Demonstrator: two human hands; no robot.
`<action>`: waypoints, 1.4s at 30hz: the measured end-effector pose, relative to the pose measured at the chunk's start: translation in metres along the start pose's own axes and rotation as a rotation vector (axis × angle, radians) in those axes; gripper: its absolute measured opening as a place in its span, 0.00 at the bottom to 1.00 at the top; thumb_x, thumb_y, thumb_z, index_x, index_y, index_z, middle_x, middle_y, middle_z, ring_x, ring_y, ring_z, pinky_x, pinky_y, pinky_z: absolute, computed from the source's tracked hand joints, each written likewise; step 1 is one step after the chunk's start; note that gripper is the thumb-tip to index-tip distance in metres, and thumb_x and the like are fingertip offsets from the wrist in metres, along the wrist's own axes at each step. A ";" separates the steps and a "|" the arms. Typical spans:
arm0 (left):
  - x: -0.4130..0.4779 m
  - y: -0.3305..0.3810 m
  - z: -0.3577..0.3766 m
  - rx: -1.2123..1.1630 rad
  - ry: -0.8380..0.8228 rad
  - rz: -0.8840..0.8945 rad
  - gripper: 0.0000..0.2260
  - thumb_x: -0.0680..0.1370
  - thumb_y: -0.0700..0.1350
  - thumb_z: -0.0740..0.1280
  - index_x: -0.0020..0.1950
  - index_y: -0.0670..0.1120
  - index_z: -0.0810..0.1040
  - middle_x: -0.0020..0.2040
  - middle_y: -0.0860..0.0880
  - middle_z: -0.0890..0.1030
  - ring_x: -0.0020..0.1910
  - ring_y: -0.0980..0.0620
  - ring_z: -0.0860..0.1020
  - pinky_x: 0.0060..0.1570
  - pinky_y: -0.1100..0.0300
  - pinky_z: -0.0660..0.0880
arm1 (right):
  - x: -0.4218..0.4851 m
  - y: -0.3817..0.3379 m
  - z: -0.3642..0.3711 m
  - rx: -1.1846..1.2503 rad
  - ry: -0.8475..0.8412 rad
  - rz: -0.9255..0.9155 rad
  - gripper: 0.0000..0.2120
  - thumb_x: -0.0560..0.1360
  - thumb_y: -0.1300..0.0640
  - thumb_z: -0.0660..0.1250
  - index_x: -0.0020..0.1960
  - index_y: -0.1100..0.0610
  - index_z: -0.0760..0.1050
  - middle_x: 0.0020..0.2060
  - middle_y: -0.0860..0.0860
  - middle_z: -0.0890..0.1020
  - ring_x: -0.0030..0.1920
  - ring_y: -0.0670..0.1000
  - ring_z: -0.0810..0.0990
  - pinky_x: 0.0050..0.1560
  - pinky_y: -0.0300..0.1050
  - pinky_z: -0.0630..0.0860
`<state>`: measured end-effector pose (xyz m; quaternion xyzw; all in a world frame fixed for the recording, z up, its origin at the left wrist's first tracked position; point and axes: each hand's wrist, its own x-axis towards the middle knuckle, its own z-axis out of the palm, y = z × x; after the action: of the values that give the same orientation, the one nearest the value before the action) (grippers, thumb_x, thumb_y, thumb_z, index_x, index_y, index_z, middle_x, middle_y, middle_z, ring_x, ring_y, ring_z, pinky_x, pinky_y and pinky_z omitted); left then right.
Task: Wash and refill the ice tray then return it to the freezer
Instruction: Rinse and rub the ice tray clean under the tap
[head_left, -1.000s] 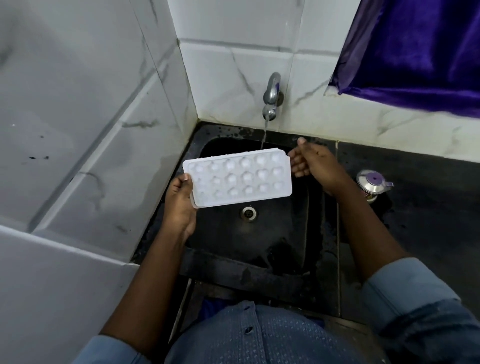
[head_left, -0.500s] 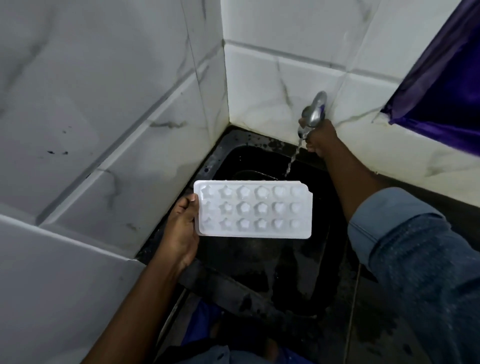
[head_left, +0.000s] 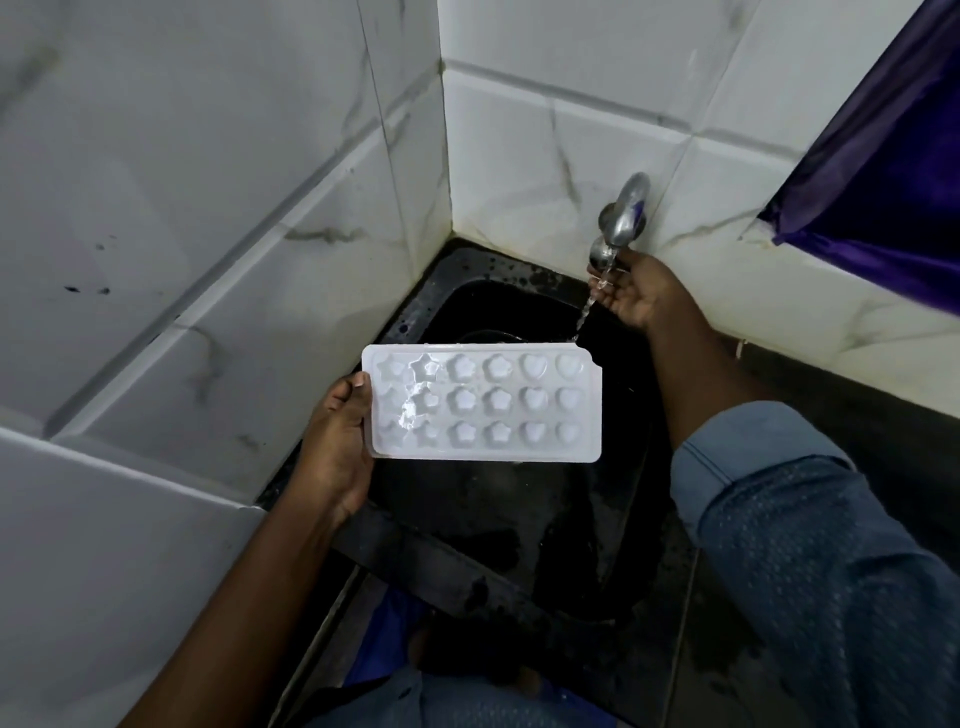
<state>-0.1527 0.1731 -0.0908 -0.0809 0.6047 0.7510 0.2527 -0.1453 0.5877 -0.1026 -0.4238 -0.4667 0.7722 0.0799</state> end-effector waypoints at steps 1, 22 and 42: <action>-0.002 0.002 0.001 0.014 -0.002 -0.004 0.14 0.88 0.46 0.61 0.66 0.40 0.80 0.61 0.40 0.86 0.52 0.45 0.87 0.44 0.53 0.85 | -0.008 0.001 0.000 -0.051 0.009 0.005 0.14 0.85 0.48 0.62 0.52 0.56 0.79 0.45 0.52 0.85 0.43 0.50 0.81 0.38 0.41 0.78; -0.062 -0.013 0.037 0.246 -0.236 0.257 0.30 0.81 0.65 0.61 0.69 0.40 0.76 0.61 0.47 0.85 0.60 0.50 0.84 0.59 0.53 0.82 | -0.245 0.170 -0.053 -0.346 0.138 -0.442 0.09 0.86 0.58 0.63 0.54 0.48 0.79 0.46 0.45 0.86 0.46 0.45 0.84 0.53 0.49 0.81; -0.084 -0.034 0.052 0.458 -0.213 0.814 0.35 0.86 0.67 0.51 0.65 0.36 0.76 0.65 0.42 0.81 0.65 0.47 0.79 0.67 0.49 0.74 | -0.278 0.155 -0.054 0.089 0.110 -0.607 0.11 0.80 0.44 0.63 0.53 0.49 0.79 0.53 0.47 0.83 0.59 0.49 0.81 0.71 0.57 0.76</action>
<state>-0.0546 0.2034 -0.0714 0.2977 0.7079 0.6404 0.0100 0.1110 0.3933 -0.0743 -0.3022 -0.5325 0.7086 0.3507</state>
